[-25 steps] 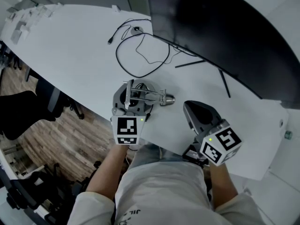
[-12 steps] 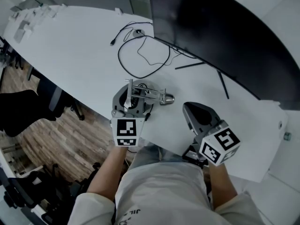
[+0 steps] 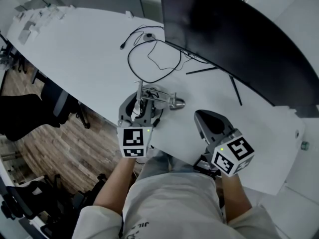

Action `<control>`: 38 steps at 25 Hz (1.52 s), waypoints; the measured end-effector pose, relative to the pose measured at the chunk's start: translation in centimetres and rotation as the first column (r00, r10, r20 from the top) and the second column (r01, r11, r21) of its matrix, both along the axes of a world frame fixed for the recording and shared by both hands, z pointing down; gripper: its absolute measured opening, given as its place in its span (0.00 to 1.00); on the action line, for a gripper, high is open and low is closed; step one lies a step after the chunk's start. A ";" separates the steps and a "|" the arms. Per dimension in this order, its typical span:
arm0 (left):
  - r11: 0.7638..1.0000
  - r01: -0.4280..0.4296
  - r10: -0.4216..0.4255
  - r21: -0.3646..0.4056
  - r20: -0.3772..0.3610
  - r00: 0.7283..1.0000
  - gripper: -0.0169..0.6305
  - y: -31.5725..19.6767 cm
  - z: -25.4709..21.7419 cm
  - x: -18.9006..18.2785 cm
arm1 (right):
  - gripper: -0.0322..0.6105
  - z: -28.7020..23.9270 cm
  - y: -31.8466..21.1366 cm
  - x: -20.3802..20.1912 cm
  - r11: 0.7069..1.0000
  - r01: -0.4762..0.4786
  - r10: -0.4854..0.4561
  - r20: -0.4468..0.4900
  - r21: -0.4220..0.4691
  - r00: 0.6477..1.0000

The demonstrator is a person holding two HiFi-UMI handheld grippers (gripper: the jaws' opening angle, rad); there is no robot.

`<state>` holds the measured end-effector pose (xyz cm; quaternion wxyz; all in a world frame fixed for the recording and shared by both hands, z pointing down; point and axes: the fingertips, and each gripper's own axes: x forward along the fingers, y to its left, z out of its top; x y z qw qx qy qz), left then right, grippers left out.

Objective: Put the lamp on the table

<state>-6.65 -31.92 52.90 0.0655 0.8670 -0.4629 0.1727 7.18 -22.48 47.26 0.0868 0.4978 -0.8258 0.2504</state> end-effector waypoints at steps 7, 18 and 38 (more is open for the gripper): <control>0.999 0.040 -0.041 -0.026 -0.028 0.999 0.23 1.2 -0.4 -1.1 | 0.10 -0.7 0.5 -0.1 1.000 0.002 -0.002 -0.006 0.022 1.000; 0.994 0.049 -0.052 -0.098 -0.028 0.998 0.13 5.0 -2.6 -2.6 | 0.10 -2.8 0.7 -0.2 0.998 0.009 -0.008 -0.010 0.063 1.000; 0.993 -0.066 0.063 -0.100 -0.037 0.997 0.03 8.4 -7.4 -1.3 | 0.10 -4.2 1.3 -1.8 0.993 0.084 -0.081 -0.046 0.084 0.996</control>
